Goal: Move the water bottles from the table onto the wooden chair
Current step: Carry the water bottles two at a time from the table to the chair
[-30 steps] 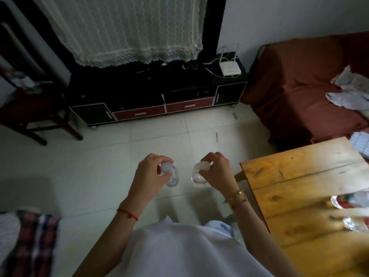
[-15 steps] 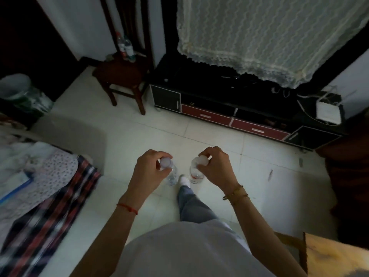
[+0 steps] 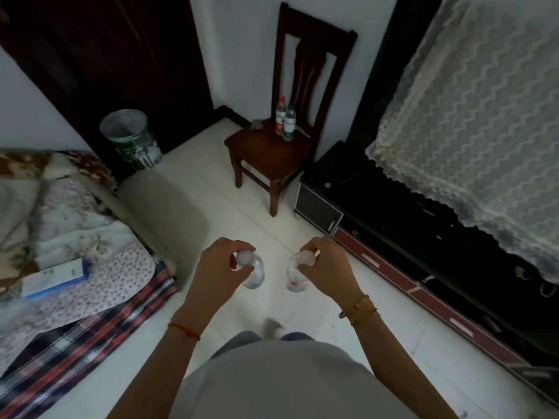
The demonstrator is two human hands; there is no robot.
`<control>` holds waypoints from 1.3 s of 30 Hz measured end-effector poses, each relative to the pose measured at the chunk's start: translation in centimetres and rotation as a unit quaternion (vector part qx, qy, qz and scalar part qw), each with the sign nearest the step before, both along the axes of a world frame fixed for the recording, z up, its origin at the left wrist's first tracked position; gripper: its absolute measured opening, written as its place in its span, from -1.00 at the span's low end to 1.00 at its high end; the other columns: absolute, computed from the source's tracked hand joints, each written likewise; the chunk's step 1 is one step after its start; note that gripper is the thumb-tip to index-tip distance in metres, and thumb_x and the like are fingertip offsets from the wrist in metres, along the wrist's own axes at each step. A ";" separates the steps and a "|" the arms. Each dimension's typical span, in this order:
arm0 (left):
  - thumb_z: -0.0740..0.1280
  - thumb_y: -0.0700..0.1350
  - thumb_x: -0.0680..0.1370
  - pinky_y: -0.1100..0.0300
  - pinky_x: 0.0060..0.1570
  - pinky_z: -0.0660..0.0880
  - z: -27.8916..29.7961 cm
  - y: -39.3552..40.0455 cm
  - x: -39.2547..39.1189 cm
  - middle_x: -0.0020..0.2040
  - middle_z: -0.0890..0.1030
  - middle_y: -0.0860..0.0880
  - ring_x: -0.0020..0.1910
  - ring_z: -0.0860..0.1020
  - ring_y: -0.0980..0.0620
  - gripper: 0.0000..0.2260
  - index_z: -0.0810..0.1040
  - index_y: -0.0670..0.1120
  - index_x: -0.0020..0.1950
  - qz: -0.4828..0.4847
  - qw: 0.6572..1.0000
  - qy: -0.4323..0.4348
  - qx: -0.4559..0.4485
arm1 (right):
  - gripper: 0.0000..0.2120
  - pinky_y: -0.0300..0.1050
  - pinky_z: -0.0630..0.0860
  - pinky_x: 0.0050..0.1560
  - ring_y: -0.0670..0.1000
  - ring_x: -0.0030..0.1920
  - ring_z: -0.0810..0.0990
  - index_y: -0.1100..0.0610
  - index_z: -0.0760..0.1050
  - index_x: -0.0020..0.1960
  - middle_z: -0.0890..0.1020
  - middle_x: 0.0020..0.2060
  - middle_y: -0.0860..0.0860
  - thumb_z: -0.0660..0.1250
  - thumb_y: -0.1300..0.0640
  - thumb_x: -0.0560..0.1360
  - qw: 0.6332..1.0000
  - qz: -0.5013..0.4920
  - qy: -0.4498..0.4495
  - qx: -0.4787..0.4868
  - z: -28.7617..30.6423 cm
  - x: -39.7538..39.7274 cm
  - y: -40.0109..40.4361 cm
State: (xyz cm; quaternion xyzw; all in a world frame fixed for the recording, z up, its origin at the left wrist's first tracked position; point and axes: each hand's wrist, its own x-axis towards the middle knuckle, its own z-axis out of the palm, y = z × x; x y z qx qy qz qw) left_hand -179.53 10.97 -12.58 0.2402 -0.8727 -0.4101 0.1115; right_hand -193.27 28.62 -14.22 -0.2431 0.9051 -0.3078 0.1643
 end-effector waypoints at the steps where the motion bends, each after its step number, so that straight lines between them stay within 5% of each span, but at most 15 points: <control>1: 0.50 -0.18 0.37 0.35 -0.20 0.46 0.1 -1.2 -1.4 -0.13 0.57 0.09 -0.24 0.53 0.16 -0.78 0.62 0.02 -0.03 0.007 1.000 -0.005 -0.003 | -0.79 -0.29 0.39 -0.17 0.00 -0.12 0.52 0.09 0.54 -0.06 0.55 -0.09 0.01 0.45 0.18 0.31 1.000 0.009 0.005 -0.001 0.1 -1.7 -1.4; 11: 0.52 -0.17 0.36 0.39 -0.21 0.43 0.1 -15.3 -15.3 -0.13 0.61 0.01 -0.29 0.54 0.11 -0.77 0.65 -0.05 0.00 0.031 0.999 -0.006 -0.028 | -0.76 -0.28 0.33 -0.09 -0.06 -0.13 0.45 0.14 0.53 -0.01 0.48 -0.11 -0.03 0.45 0.16 0.35 0.999 0.038 0.016 -0.007 -0.5 -16.7 -15.8; 24: 0.49 -0.24 0.34 0.15 -0.15 0.54 -0.2 -36.4 -34.7 -0.11 0.59 -0.06 -0.21 0.54 0.02 -0.76 0.63 -0.08 -0.02 -0.116 0.993 0.001 -0.032 | -0.77 -0.23 0.43 -0.10 -0.01 -0.09 0.49 0.10 0.51 -0.06 0.48 -0.07 0.01 0.47 0.22 0.33 0.995 -0.088 -0.026 -0.027 -1.9 -32.2 -35.0; 28: 0.50 -0.25 0.34 0.35 -0.13 0.45 -0.6 -41.0 -40.7 -0.05 0.59 -0.04 -0.16 0.52 0.08 -0.73 0.63 -0.07 0.02 -0.137 0.990 -0.006 -0.036 | -0.78 -0.18 0.43 -0.07 0.04 -0.07 0.51 0.10 0.51 -0.07 0.51 -0.06 0.04 0.47 0.22 0.33 0.993 -0.112 -0.026 -0.028 -1.8 -36.6 -39.2; 33: 0.51 -0.23 0.35 0.17 0.01 0.52 -1.3 -45.1 -48.4 0.01 0.60 -0.06 -0.05 0.55 0.04 -0.70 0.62 -0.08 0.06 -0.159 0.987 -0.015 -0.018 | -0.76 -0.24 0.35 -0.09 0.00 -0.11 0.48 0.11 0.50 -0.05 0.50 -0.07 0.03 0.47 0.23 0.32 0.990 -0.136 -0.024 -0.020 -2.7 -42.4 -42.8; 39: 0.51 -0.26 0.33 0.18 0.04 0.51 -2.9 -48.1 -57.7 0.01 0.62 -0.12 -0.01 0.57 -0.03 -0.69 0.63 -0.14 0.06 -0.181 0.982 -0.035 -0.026 | -0.75 -0.32 0.34 -0.16 -0.04 -0.13 0.47 0.08 0.49 -0.06 0.48 -0.08 -0.01 0.48 0.20 0.32 0.988 -0.150 -0.024 -0.001 -5.0 -50.0 -45.6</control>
